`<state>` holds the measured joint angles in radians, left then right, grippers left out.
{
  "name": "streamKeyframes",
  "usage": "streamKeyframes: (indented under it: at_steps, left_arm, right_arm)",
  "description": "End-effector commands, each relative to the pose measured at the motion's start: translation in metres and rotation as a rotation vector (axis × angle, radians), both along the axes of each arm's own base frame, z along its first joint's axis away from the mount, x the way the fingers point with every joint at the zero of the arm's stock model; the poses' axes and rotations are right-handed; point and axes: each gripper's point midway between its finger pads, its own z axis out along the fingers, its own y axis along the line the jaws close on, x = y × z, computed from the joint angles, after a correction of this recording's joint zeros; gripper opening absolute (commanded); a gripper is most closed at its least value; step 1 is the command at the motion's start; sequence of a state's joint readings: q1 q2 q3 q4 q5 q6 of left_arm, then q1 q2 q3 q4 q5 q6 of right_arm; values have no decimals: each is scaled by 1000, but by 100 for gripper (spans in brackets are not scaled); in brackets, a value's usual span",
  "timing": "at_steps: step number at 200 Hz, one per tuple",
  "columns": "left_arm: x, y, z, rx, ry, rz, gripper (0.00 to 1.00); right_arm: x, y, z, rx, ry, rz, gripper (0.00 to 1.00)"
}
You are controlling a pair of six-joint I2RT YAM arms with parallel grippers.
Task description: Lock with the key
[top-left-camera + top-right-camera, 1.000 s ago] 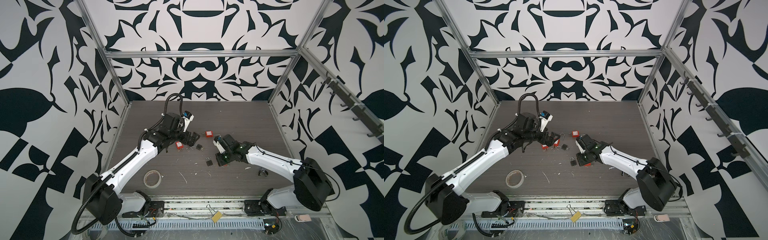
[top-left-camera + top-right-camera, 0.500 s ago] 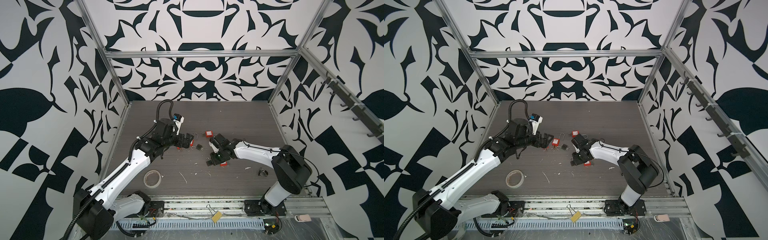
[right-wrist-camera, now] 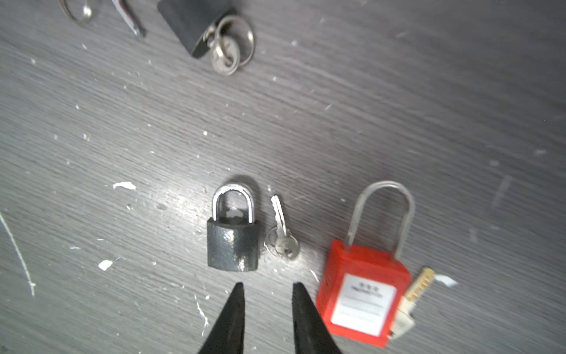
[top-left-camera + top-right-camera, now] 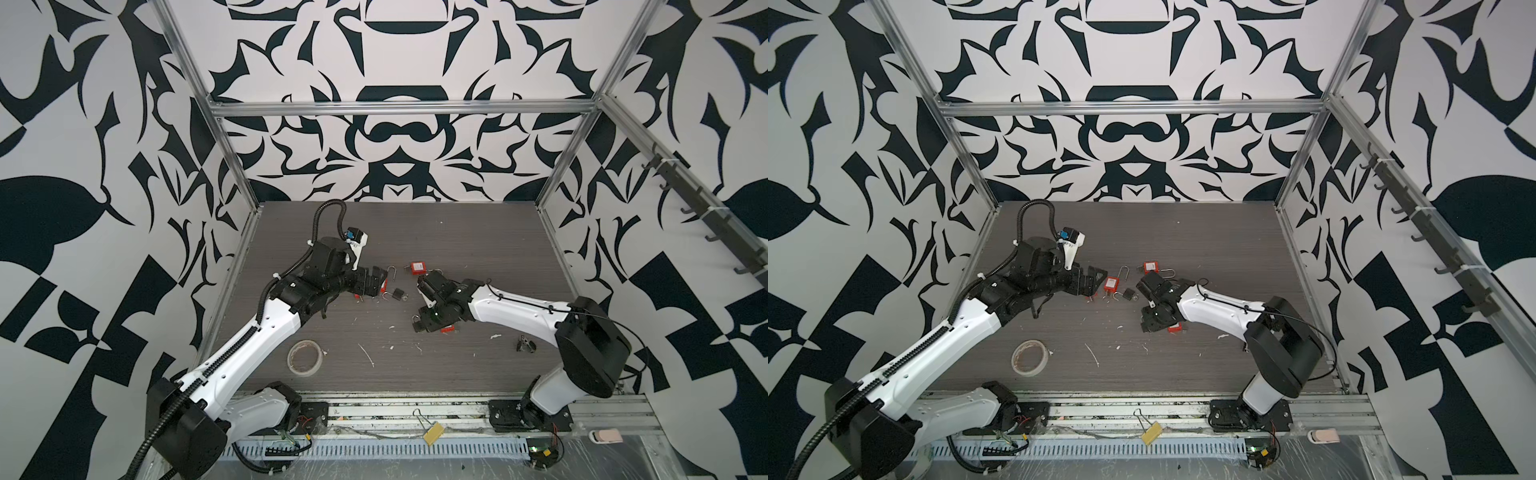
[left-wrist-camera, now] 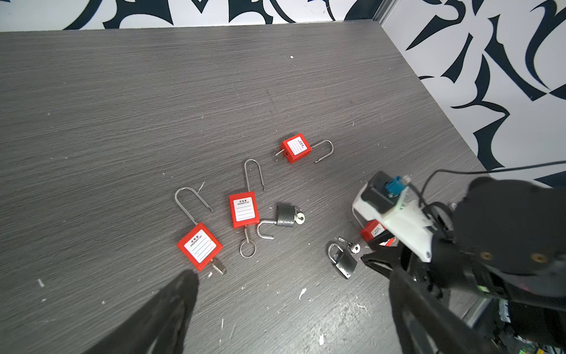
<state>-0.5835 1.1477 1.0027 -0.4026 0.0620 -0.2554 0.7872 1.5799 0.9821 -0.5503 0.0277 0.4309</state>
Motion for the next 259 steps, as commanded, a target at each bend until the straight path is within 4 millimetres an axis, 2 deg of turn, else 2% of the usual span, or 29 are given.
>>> streamKeyframes:
  at_steps: [1, 34, 78, 111, 129, 158, 199, 259]
  left_arm:
    - [-4, 1, -3, -8, 23, 0, 99]
    - [-5, 3, -3, 1, 18, -1, 99]
    - [-8, 2, 2, -32, -30, -39, 99]
    - [0, 22, -3, -64, -15, 10, 99]
    - [4, 30, -8, -69, 6, 25, 99]
    - [9, 32, -12, -86, 4, 19, 99]
    - [16, 33, -17, -55, 6, 18, 99]
    - [26, 32, -21, -26, 17, 14, 99]
  right_arm:
    - [7, -7, 7, -57, -39, -3, 31]
    - [11, 0, -3, -97, -31, 28, 31]
    - [33, 38, 31, -65, -209, 155, 37]
    - [50, 65, 40, -37, -300, 293, 49]
    - [56, 80, 36, -44, -307, 400, 54]
    - [72, 98, 26, -86, -274, 502, 56]
    - [96, 99, 10, -115, -178, 510, 56]
    - [105, 90, 0, -102, -129, 513, 54]
